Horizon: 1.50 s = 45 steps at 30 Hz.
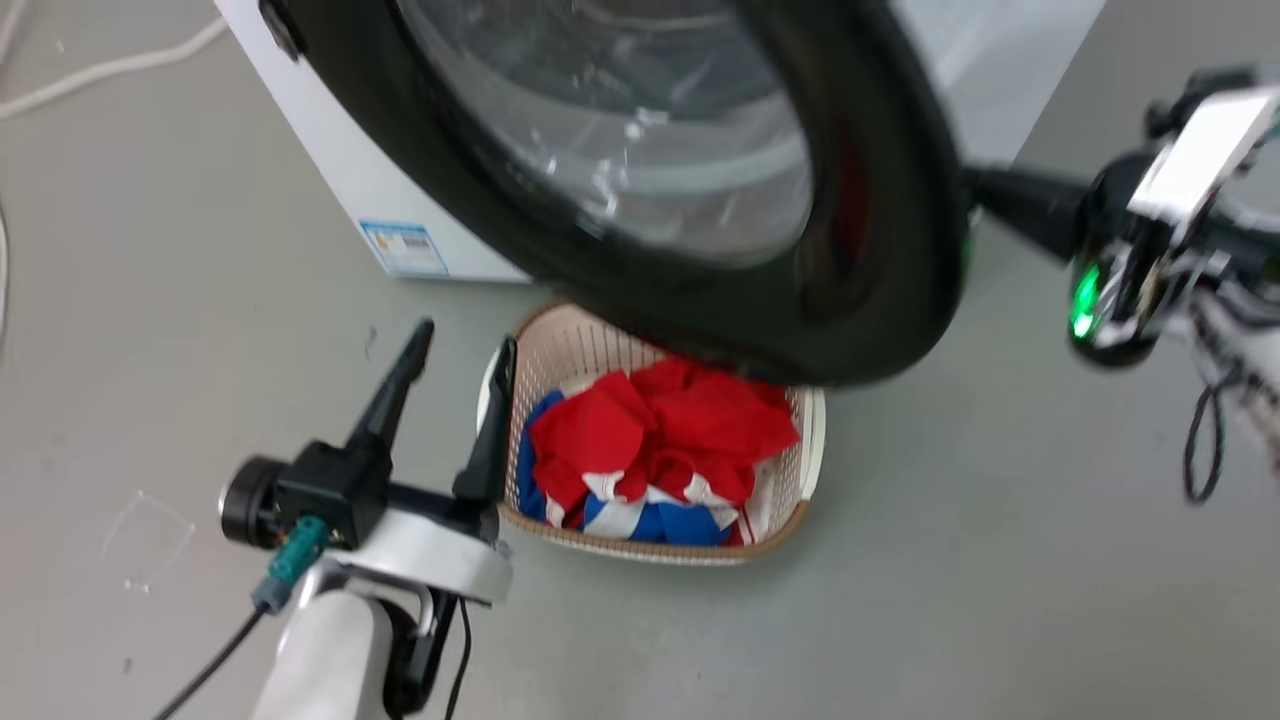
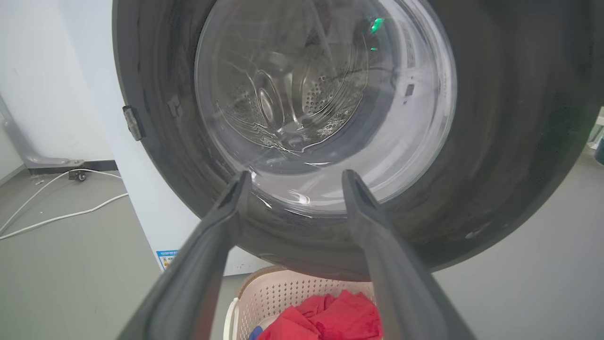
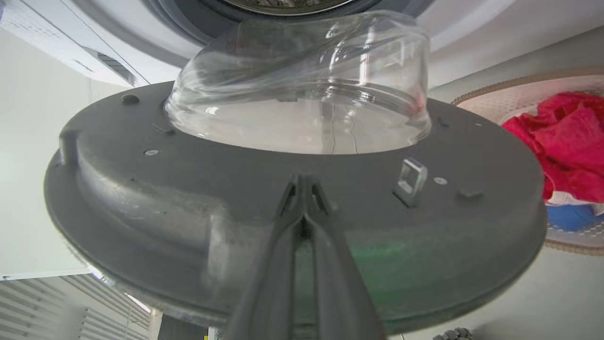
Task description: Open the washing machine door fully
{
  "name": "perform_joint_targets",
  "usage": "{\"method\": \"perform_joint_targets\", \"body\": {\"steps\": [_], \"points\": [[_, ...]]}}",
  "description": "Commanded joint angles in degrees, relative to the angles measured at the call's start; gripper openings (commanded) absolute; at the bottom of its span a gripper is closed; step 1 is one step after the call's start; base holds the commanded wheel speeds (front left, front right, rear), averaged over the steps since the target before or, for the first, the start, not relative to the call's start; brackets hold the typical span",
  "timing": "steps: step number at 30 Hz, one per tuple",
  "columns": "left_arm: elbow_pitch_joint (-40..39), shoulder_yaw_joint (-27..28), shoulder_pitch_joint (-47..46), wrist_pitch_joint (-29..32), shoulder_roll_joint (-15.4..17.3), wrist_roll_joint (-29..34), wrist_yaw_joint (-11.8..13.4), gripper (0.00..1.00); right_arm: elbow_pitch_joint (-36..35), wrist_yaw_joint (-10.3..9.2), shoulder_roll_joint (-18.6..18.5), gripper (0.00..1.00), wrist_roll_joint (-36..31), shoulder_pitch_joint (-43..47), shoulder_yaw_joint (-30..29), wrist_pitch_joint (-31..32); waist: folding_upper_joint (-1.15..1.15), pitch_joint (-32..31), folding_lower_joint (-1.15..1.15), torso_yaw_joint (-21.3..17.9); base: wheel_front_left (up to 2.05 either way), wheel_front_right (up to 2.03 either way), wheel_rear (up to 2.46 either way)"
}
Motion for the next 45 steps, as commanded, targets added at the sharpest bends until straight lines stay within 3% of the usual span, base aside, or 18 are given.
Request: {"method": "perform_joint_targets", "body": {"steps": [1, 15, 28, 33, 45], "points": [[0.5, -0.3, 1.5, -0.2, -0.1, 0.1, -0.1, 1.0, -1.7, 0.16, 0.5, 0.0, 0.9, 3.1, 0.6, 0.3, 0.0, -4.1, 0.0, -0.2, 0.0, 0.0, 0.0], [3.6, -1.3, 6.7, -0.2, -1.4, 0.0, 0.1, 1.0, -18.6, 0.16, 3.6, 0.0, 1.7, 18.4, 5.0, -3.8, 0.0, -11.3, 0.0, 0.4, 0.0, 0.0, 0.0], [4.8, -1.5, 7.8, -0.2, -1.7, -0.1, 0.3, 1.0, -23.7, 0.16, 7.5, 0.0, -0.7, 23.6, 4.4, -6.6, 0.0, -13.5, 0.0, 0.7, 0.0, 0.0, 0.0], [4.9, -1.1, 8.3, -0.2, -1.7, -0.2, 0.6, 1.0, -23.9, 0.16, 6.9, 0.0, -5.1, 26.6, 0.3, -13.9, 0.0, -14.0, 0.0, 0.3, 0.0, 0.0, 0.0], [5.6, 0.2, 10.2, -0.2, -1.2, -0.3, 1.3, 1.0, -26.6, 0.17, 1.5, 0.0, -12.3, 37.9, -12.7, -33.4, 0.0, -15.7, 0.0, -2.0, 0.0, 0.0, 0.0]]}}
